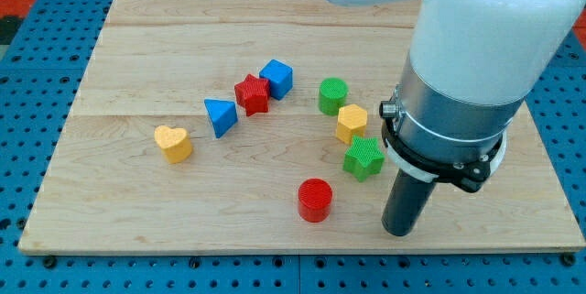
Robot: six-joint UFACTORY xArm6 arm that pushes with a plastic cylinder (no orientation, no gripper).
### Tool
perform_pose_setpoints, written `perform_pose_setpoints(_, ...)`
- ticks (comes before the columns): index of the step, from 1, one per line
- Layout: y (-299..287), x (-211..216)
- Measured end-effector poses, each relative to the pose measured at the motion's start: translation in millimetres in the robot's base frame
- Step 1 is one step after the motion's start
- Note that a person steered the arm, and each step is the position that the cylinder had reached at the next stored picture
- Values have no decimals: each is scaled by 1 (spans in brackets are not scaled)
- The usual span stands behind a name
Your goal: Move the red circle towards the center
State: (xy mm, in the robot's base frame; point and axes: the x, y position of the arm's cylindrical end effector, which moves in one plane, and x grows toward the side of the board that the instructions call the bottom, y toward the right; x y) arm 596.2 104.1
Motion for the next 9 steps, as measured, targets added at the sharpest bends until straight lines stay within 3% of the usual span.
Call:
perform_pose_setpoints(3,-8,0)
perform_pose_setpoints(5,-74,13)
perform_pose_setpoints(7,-52,-27)
perform_pose_setpoints(9,-102,-29)
